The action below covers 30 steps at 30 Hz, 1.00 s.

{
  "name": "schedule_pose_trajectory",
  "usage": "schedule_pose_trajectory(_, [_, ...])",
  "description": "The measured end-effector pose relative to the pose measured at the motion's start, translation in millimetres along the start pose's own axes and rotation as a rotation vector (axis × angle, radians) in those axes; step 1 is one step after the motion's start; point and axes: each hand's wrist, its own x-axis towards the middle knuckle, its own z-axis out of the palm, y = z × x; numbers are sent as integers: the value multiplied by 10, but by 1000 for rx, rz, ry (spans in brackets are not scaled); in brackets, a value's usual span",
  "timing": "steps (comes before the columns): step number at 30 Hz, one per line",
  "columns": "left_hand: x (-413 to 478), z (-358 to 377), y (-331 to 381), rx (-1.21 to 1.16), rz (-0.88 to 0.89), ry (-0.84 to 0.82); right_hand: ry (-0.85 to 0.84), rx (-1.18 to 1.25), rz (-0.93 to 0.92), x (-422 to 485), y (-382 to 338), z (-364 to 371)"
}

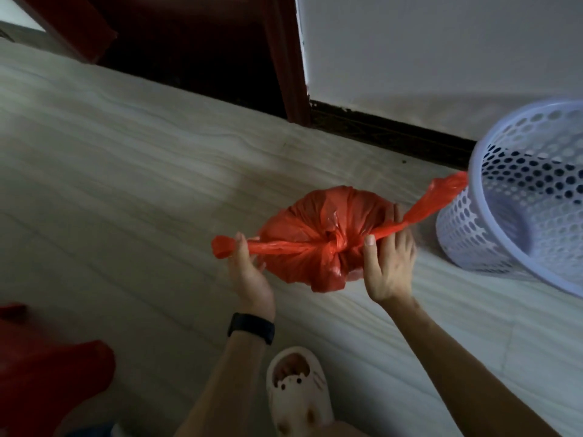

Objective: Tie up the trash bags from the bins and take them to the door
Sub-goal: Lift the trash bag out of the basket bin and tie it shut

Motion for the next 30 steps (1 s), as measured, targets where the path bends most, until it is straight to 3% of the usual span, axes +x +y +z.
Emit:
schedule_pose_trajectory(5, [-193,20,-264,168,110,-5,60,-91,-74,51,7,5])
schedule_pose_trajectory(12, [-219,257,-382,202,-19,236,96,-32,-69,238,-101,-36])
schedule_pose_trajectory(17, [-218,385,-348,451,69,120,185,6,-116,320,-183,-13])
schedule_pose_trajectory(20, [-146,434,-360,467,96,171,188,76,-108,374,-263,-17])
schedule_pose_trajectory(24, [-114,486,-250,526,-107,196,150,109,-71,440,-325,-31])
schedule_pose_trajectory(26, [-101,518,-219,657,-8,146,139,116,-90,459,-375,-39])
schedule_pose_trajectory(30, [-36,630,-77,728,420,188,127,94,-150,537,-444,-67])
